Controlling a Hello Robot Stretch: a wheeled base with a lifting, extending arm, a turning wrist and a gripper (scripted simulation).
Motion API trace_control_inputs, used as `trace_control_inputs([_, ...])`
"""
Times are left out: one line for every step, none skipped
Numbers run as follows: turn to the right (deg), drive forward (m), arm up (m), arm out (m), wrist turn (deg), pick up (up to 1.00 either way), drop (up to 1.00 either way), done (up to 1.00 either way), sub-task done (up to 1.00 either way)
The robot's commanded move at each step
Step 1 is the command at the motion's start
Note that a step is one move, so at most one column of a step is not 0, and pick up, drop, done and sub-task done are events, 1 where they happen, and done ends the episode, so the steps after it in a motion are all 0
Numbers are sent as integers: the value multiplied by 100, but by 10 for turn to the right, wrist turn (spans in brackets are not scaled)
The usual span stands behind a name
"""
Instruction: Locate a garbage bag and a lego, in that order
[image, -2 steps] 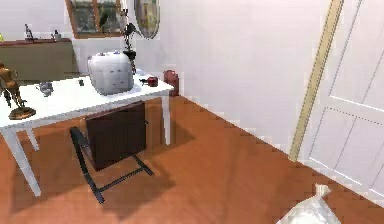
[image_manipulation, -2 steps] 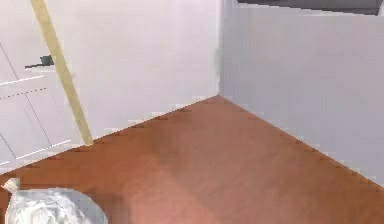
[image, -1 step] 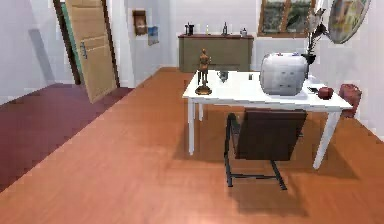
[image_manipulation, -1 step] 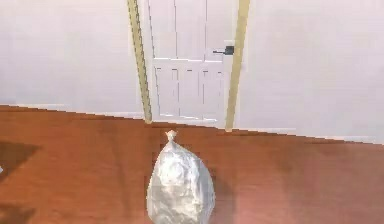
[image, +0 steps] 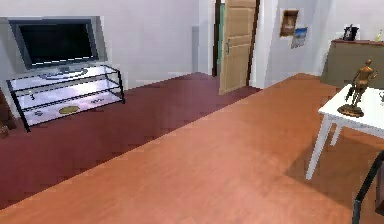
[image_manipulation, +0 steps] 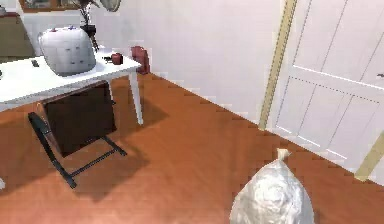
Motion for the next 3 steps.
trace_control_inputs([0, 100, 0, 0, 0, 0, 0, 0, 0])
trace_control_inputs([0, 100, 0, 0, 0, 0, 0, 0, 0])
trace_control_inputs([0, 100, 0, 0, 0, 0, 0, 0, 0])
